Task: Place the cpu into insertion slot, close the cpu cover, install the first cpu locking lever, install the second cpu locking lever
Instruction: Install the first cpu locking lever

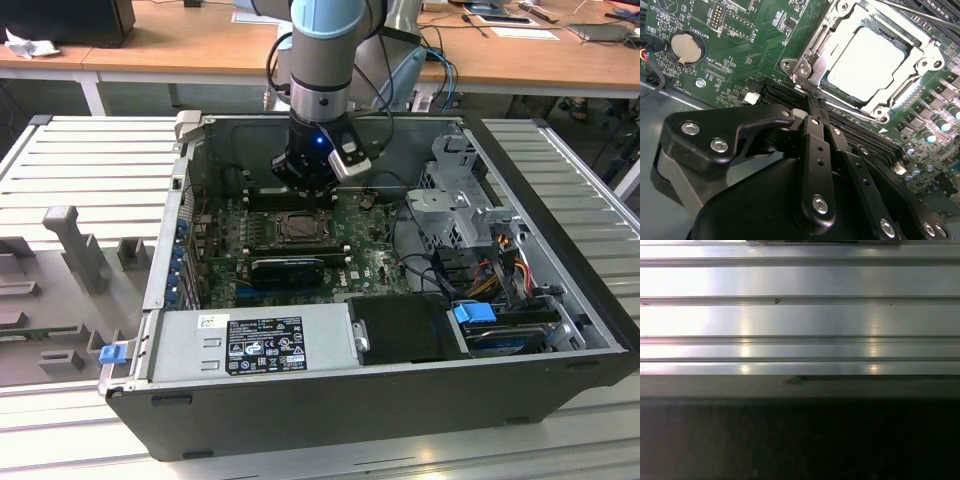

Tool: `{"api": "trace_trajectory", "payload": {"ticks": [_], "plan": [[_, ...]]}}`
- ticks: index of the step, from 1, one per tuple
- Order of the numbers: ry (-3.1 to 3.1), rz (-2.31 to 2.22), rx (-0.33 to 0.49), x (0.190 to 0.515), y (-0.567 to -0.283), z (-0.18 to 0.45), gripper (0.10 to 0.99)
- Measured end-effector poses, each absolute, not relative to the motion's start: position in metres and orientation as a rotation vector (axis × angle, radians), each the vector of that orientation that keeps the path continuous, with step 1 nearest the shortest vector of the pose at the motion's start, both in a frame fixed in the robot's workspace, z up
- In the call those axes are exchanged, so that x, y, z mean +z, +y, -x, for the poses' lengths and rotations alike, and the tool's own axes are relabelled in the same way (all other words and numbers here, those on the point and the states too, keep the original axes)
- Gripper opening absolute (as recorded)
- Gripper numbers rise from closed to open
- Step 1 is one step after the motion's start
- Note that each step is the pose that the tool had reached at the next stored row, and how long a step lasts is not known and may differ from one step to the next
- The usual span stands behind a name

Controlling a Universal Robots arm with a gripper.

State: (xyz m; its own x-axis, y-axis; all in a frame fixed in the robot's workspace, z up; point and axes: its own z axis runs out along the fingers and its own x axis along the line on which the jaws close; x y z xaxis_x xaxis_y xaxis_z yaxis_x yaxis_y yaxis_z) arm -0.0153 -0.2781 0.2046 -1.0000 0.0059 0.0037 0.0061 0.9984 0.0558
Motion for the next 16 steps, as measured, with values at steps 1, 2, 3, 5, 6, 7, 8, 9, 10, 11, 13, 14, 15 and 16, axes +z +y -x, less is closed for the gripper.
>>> {"api": "trace_trajectory", "payload": {"ticks": [1, 2, 3, 5, 6, 7, 8, 9, 10, 11, 13, 14, 15, 16], "plan": [[-3.137, 0.010, -0.087, 0.2044, -0.2781, 0.0153, 0.106], [-3.137, 0.010, -0.086, 0.2041, -0.2783, 0.0152, 0.106], [-3.137, 0.010, -0.084, 0.2041, -0.2785, 0.0152, 0.106], [-3.137, 0.009, -0.083, 0.2040, -0.2793, 0.0151, 0.106], [-3.137, 0.010, -0.084, 0.2039, -0.2799, 0.0151, 0.106], [-3.137, 0.010, -0.084, 0.2035, -0.2804, 0.0151, 0.106], [-3.137, 0.010, -0.084, 0.2032, -0.2808, 0.0151, 0.106], [-3.137, 0.010, -0.084, 0.2025, -0.2812, 0.0152, 0.106], [-3.137, 0.010, -0.083, 0.2021, -0.2813, 0.0152, 0.106], [-3.137, 0.010, -0.083, 0.2019, -0.2813, 0.0152, 0.106], [-3.137, 0.010, -0.083, 0.2019, -0.2813, 0.0151, 0.106], [-3.137, 0.010, -0.085, 0.2018, -0.2813, 0.0151, 0.106], [-3.137, 0.010, -0.087, 0.2018, -0.2813, 0.0151, 0.106], [-3.137, 0.010, -0.091, 0.2018, -0.2812, 0.0151, 0.106]]}}
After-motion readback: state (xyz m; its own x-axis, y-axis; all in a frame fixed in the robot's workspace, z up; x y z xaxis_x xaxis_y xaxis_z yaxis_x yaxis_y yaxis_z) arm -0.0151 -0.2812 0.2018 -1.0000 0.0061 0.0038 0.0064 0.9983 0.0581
